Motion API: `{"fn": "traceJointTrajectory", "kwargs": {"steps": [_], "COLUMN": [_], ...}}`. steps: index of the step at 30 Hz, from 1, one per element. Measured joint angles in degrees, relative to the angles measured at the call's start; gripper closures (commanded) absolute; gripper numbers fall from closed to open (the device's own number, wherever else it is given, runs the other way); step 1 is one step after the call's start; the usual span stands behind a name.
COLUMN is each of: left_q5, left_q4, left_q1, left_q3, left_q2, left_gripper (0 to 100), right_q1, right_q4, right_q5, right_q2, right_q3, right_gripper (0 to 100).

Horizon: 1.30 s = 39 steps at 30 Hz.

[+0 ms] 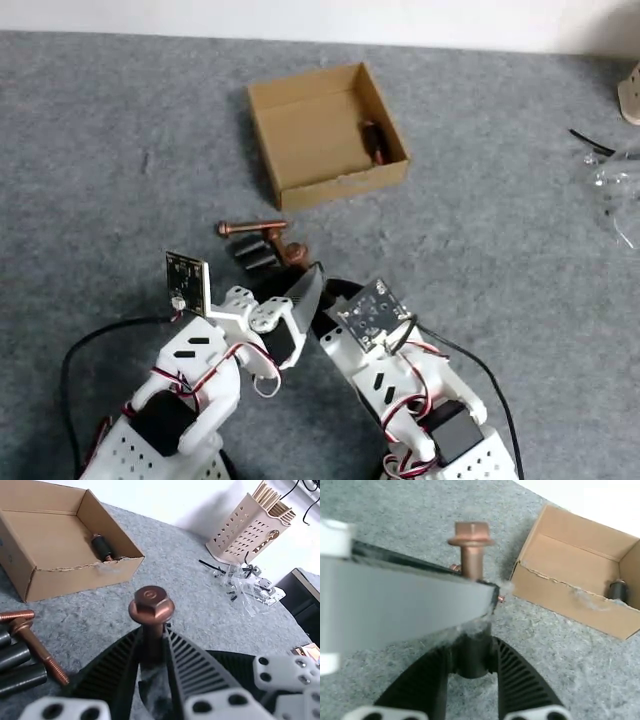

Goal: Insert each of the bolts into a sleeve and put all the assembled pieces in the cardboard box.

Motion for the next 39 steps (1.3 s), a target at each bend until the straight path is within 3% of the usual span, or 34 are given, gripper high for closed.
{"fn": "traceJointTrajectory", "kwargs": {"steps": [6,17,23,26,30,35,39], "left_q5": [-0.18,0.00,5.45,6.59,6.68,5.98,-1.32], "left_q4": [0.00,0.09,0.09,0.09,0.09,0.09,0.09], "left_q1": [-0.88,-1.58,-9.05,-13.36,-14.77,-16.00,-21.19], "left_q3": [0.00,0.18,0.09,-0.62,-0.79,-0.79,-0.79], "left_q2": [0.00,0.09,0.09,0.09,0.09,0.09,0.09], "left_gripper": [75,74,75,80,99,100,99], "right_q1": [1.14,1.76,1.76,1.85,3.87,4.84,4.84], "right_q4": [0.00,-0.09,-0.09,-0.09,-0.09,-0.09,-0.09], "right_q5": [-0.18,-0.09,-0.09,-0.09,-0.09,-0.09,-0.09], "right_q2": [0.00,0.00,0.00,0.00,0.00,0.00,0.00], "right_q3": [-0.09,-0.09,-0.09,-0.09,-0.09,-0.09,-0.09], "right_gripper": [99.4,99.4,99.4,99.4,99.4,99.4,99.4]}}
